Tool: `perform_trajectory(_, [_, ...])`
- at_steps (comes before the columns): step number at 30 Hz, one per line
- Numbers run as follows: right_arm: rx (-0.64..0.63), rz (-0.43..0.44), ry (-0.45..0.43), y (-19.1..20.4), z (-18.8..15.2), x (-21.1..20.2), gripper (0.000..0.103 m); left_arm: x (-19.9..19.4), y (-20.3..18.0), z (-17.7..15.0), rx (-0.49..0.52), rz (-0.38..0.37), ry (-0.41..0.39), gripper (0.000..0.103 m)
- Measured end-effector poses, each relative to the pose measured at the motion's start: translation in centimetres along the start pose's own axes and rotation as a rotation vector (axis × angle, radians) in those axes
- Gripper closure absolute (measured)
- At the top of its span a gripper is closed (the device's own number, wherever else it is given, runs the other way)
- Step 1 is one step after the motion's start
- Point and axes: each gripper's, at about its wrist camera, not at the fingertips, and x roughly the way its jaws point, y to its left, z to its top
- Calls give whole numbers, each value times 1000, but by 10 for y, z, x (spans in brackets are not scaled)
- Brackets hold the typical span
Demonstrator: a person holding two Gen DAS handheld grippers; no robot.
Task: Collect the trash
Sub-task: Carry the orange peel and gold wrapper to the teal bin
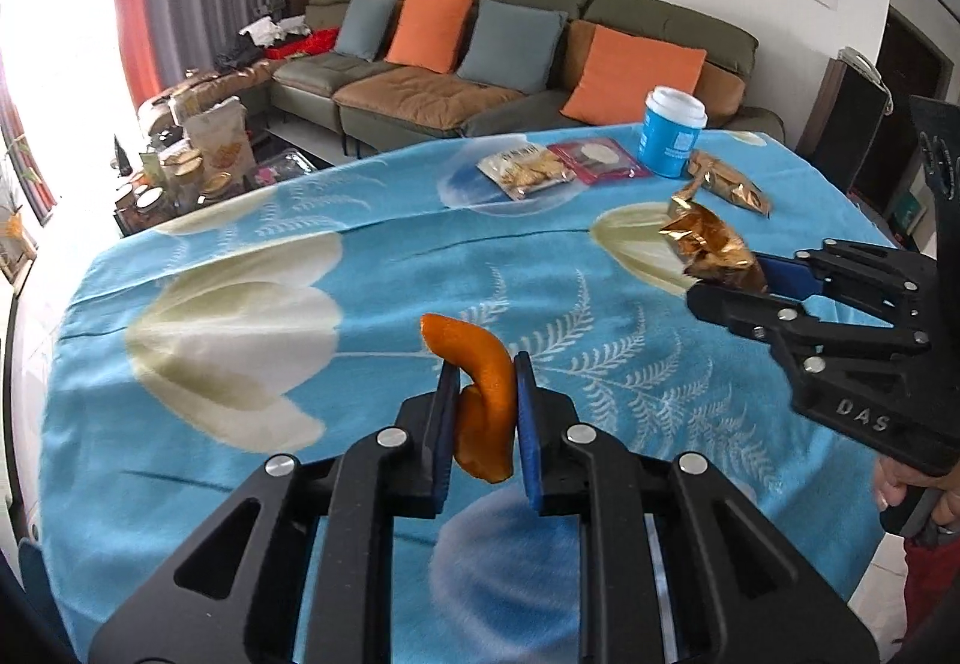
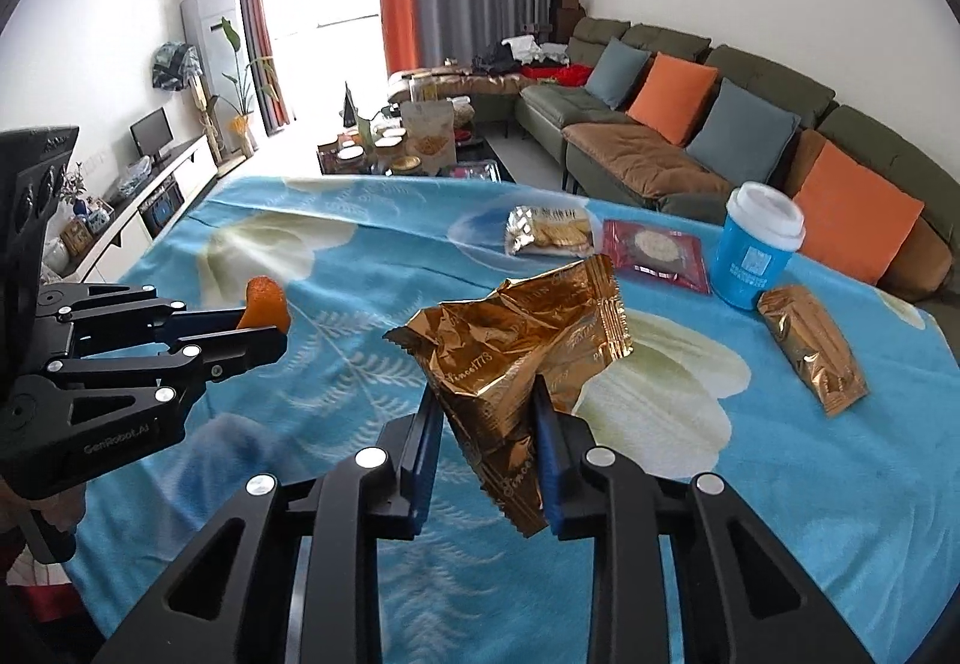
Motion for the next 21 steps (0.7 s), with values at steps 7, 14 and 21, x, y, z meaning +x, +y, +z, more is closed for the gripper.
perform_trajectory(7, [-23,18,-53,24,0,-30,77,-44,18,-15,-28,55,-57,85])
perform_trajectory(14, [-50,63,-100,59,-5,-57,77,-93,38,-40,-63,114,-114,85])
perform_trajectory(21, [-93,118,-135,97,-10,-76,77,-134,65,-69,-123,175,-151,85])
